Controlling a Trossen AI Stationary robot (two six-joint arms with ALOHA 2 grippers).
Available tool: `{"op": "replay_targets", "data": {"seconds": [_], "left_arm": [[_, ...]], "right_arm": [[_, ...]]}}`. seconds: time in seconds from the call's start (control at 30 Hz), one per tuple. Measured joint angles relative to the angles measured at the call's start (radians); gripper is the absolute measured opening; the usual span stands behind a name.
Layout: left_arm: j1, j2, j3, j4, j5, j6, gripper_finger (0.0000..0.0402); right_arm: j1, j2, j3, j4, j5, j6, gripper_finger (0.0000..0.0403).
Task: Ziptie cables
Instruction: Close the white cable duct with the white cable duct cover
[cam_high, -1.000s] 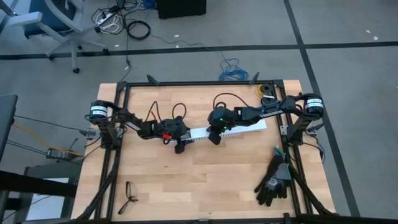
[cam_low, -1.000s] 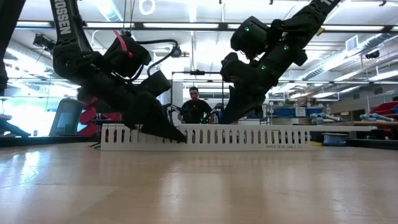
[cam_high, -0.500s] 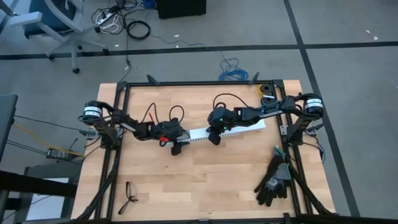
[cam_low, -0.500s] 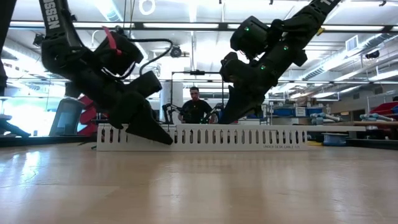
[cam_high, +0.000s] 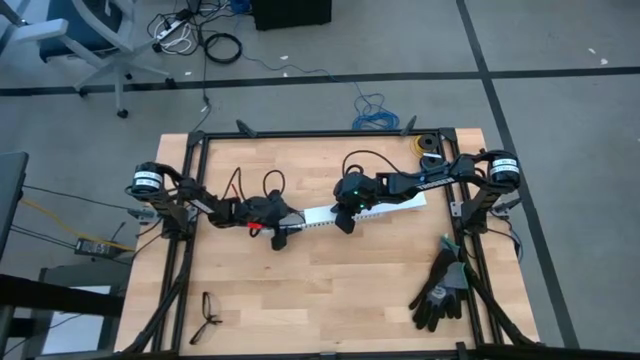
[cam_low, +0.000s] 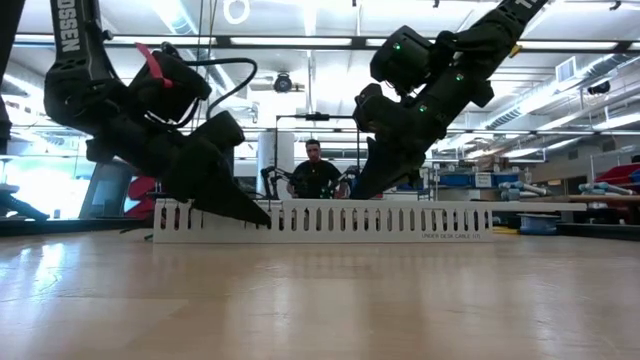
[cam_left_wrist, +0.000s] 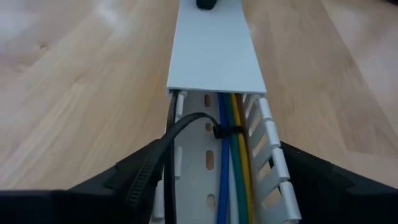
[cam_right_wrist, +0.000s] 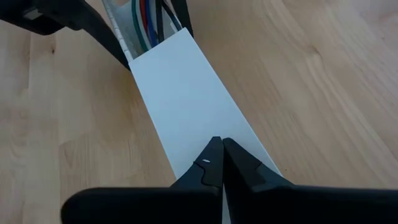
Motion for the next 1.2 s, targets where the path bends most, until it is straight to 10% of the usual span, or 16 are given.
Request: {"op": "replay_targets", "data": {"seconds": [0.6, 1.0, 1.2], "left_arm": [[0.000, 0.001, 0.000, 0.007, -0.028, 0.051, 0.0231], [0.001, 0.001, 0.000, -0.009, -0.029, 0.054, 0.0233], [0.001, 0.001, -0.002, -0.004, -0.030, 0.055, 0.0233]], "right_arm": [[0.009, -0.049, -0.007, 0.053, 0.028, -0.045, 0.0000], [0.033, -0.206, -0.004, -0.361, 0.089, 0.093, 0.0000], [0.016, 0.022, 0.030, 0.021, -0.090, 0.070, 0.0000]]}}
